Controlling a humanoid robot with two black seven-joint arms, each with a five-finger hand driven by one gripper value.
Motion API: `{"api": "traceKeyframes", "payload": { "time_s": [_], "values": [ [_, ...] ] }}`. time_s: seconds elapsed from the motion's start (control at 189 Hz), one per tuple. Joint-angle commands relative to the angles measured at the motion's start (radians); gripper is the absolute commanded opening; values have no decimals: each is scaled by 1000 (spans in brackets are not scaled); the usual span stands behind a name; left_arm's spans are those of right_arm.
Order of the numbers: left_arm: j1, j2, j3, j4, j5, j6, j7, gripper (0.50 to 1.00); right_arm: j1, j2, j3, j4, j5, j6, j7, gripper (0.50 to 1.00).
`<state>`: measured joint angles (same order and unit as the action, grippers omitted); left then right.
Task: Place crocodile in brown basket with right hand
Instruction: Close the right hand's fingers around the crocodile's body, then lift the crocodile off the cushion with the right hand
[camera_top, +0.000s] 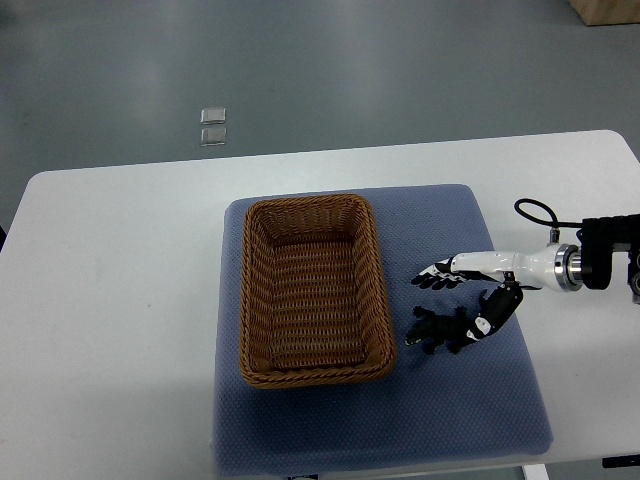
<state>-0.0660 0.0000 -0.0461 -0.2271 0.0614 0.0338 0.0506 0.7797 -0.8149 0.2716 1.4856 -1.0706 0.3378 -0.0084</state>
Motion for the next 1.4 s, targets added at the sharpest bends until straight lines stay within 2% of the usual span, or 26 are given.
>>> {"api": "traceKeyframes", "payload": {
  "time_s": [0.0,0.498,0.631,0.689,1.066,1.166,1.209,1.257,1.294,1.352,1.394],
  "values": [
    [0,0,0,0,0,0,0,1000,-17,0,0,-4,-11,-16,1,919],
    [0,0,0,0,0,0,0,1000,-50,2,-2,-15,-54,-33,1,897],
    [0,0,0,0,0,0,0,1000,-56,5,-2,-16,-78,-33,1,862],
    [0,0,0,0,0,0,0,1000,-62,6,-2,-22,-81,-33,1,832],
    [0,0,2,-3,0,0,0,1000,-76,16,-2,-42,-100,-37,2,789],
    [0,0,2,-3,0,0,0,1000,-79,17,-3,-45,-106,-43,4,754],
    [0,0,0,-3,0,0,0,1000,-80,17,-5,-44,-108,-43,7,711],
    [0,0,0,-3,0,0,0,1000,-80,17,-5,-45,-109,-43,8,640],
    [0,0,0,-1,0,0,0,1000,-80,17,-5,-47,-115,-43,8,607],
    [0,0,0,-1,0,0,0,1000,-80,17,-5,-47,-126,-43,8,521],
    [0,0,0,-1,0,0,0,1000,-80,17,-5,-47,-129,-43,10,500]
  ]
}}
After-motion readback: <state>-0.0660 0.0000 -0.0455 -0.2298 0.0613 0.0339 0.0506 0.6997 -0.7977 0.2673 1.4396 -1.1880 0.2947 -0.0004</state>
